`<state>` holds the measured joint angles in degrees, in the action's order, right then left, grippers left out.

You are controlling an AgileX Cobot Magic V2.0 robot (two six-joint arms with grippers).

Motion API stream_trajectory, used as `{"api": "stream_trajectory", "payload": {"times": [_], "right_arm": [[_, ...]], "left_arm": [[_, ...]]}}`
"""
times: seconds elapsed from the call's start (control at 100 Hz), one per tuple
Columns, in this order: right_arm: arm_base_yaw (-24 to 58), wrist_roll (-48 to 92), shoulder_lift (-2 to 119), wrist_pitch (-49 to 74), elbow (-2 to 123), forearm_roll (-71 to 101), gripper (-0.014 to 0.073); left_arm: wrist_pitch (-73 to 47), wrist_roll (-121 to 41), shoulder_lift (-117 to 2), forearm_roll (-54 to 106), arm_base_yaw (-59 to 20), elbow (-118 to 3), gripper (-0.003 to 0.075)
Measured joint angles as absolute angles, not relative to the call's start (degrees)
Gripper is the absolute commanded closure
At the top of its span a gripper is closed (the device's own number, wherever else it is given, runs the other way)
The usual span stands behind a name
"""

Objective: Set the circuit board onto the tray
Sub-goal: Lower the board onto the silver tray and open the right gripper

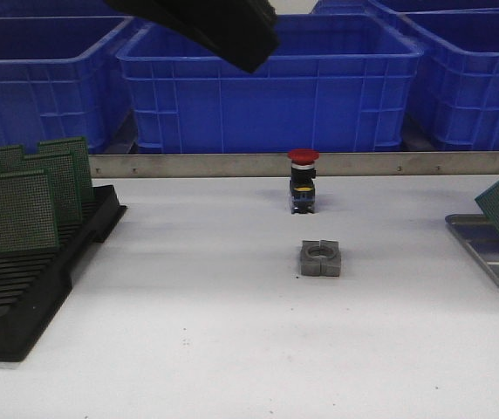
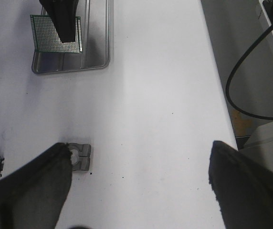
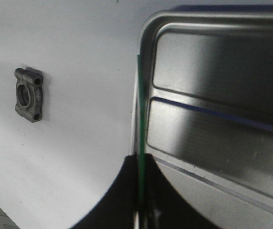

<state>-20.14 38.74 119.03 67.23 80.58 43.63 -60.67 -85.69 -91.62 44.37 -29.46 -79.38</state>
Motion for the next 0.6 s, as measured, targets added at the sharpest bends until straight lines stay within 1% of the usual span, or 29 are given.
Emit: {"api": "stream_trajectory", "payload": {"times": [0.46, 0.53, 0.6], "right_arm": [[-20.1, 37.6, 122.0, 67.5, 81.2, 43.1, 0.0657], [-20.1, 37.1, 122.0, 67.5, 81.4, 42.8, 0.0631], [-20.1, 36.4, 122.0, 67.5, 81.4, 42.2, 0.0569]], "left_arm": [[-60.7, -85.7, -91.6, 44.4, -29.5, -79.4, 0.0164], [-60.7, -85.7, -91.6, 44.4, -29.5, -79.4, 0.0164], [-60.7, -85.7, -91.6, 44.4, -29.5, -79.4, 0.0164]]}}
